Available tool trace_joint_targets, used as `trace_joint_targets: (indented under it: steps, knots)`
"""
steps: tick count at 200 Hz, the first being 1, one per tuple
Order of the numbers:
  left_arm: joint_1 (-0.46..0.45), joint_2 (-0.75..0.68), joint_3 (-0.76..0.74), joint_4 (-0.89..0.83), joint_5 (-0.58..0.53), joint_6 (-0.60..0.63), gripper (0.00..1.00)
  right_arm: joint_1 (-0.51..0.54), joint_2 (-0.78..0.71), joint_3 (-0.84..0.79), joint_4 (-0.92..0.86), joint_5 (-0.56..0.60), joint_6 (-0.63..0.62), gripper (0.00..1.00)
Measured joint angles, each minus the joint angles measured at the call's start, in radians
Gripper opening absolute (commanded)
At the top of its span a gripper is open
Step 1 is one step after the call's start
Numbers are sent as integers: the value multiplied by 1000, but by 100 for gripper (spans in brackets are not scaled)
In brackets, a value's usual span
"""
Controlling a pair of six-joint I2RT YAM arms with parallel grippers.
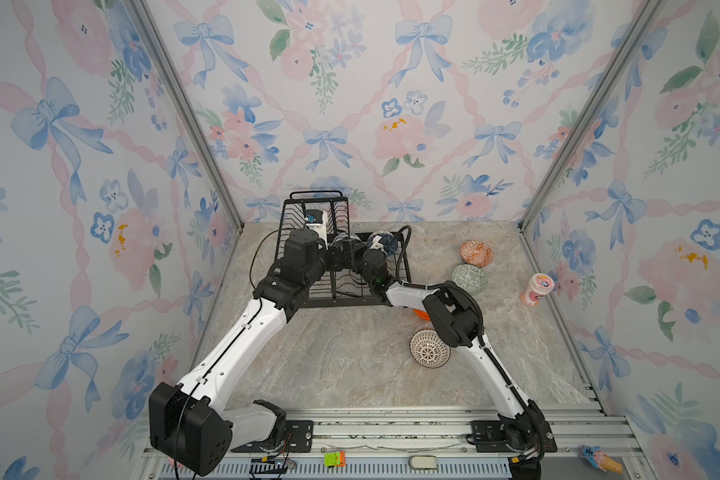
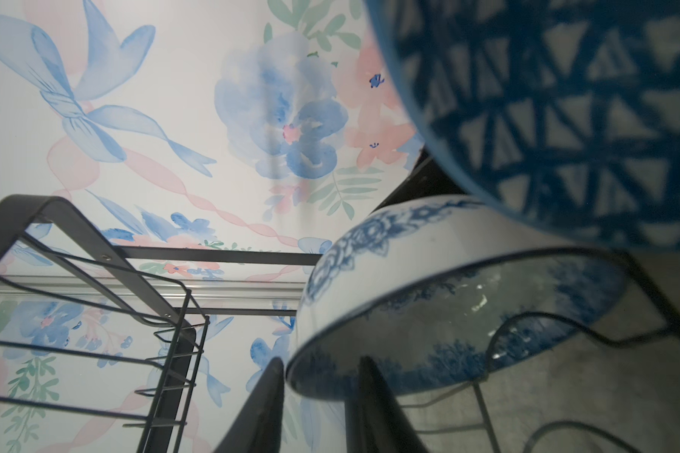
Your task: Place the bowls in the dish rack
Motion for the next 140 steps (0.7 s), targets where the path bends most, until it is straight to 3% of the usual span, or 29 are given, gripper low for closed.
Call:
trace_joint_targets:
  steps: [94,140]
  knots:
    - [0,0,-1,2,0,0,98,-7,-37,-77,5,-3,-13,42]
    - [0,0,-2,3,-5,0,98,-10,-117,-146,14,-5,-34,50]
